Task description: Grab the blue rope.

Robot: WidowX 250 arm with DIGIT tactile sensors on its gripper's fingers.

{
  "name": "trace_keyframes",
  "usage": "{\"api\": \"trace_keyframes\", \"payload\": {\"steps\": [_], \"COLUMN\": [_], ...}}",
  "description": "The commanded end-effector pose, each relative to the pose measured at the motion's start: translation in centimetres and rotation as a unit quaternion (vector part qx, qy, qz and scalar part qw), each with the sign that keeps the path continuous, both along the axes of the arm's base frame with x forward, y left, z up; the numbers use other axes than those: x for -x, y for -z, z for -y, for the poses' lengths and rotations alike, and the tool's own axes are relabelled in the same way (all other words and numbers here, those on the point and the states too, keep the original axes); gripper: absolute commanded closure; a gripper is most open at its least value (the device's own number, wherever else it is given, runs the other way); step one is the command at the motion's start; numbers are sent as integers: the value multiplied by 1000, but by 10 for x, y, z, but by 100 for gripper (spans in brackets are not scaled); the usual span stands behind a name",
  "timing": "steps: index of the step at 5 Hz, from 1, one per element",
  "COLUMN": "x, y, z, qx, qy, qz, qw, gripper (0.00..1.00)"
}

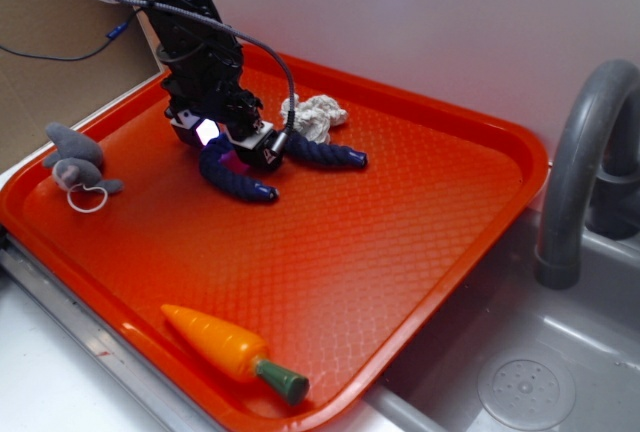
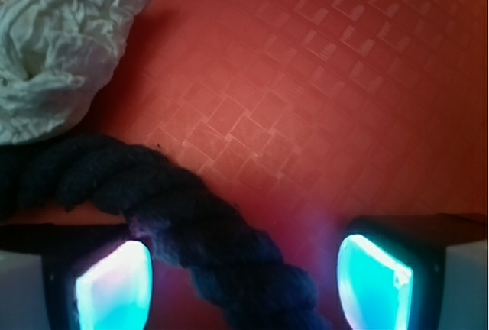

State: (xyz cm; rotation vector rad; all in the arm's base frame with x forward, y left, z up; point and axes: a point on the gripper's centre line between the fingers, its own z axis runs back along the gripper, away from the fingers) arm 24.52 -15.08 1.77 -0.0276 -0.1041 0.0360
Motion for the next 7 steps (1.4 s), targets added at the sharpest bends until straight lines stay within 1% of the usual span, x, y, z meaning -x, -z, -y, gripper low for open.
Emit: {"api": "trace_keyframes", "payload": {"steps": [1,2,3,4,5,6,7], "x": [20,18,17,25,45,61,64], "y": [-5,-49,-99,-149,-198,-246,-232], "z": [-3,-8,-11,-15,-22,-34,-44], "qx": [-21,15,35,63,71,80,92], "qy": [23,21,-31,-27,-4,-29,-39], "qz": [-17,-2,18,27,45,67,50], "qw": [999,1000,999,997,996,994,994], "gripper": [100,100,100,100,100,100,100]}}
